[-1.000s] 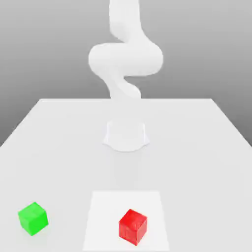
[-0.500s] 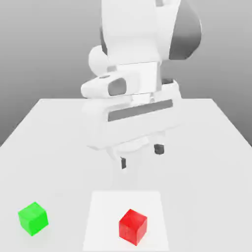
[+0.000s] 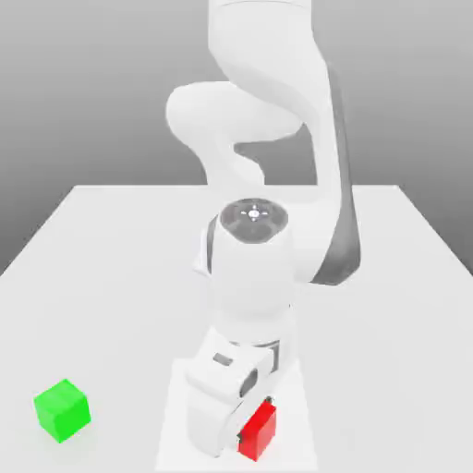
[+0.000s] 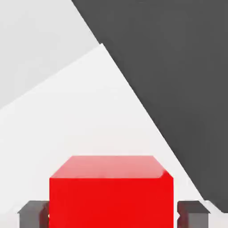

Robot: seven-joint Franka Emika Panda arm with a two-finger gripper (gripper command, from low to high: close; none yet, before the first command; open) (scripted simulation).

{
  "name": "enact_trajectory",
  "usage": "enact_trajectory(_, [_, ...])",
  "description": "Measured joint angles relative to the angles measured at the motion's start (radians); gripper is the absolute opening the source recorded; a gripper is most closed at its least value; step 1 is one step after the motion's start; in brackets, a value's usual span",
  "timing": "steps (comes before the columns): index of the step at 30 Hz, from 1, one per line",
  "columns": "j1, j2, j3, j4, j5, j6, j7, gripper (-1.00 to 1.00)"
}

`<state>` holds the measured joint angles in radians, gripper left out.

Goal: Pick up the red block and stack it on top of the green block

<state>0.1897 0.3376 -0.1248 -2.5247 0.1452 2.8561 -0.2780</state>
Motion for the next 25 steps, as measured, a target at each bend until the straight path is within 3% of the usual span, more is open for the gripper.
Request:
enact_trajectory(3, [-0.003,0.006,0.004,0.001,0.001,0.005,-0.002,-1.00])
enact_trajectory(8, [0.020,-0.149,-0.036,-0.024,-0.069,-0.124,0.051,-1.00])
enact_trajectory(15, [-0.144,-0.202,-0.232,0.015,-0.052,-0.225,0.143,-1.00])
enact_trajectory(18, [-0.226,-0.159,-0.296,0.047,0.007,-0.221,0.146,-1.00])
enact_trajectory(21, [-0.289,-0.056,-0.255,0.064,0.107,-0.145,0.086,-1.00])
enact_trajectory(22, [-0.301,-0.035,-0.243,0.066,0.127,-0.129,0.073,1.00])
enact_trajectory(25, [-0.301,-0.035,-0.243,0.066,0.127,-0.129,0.073,1.00])
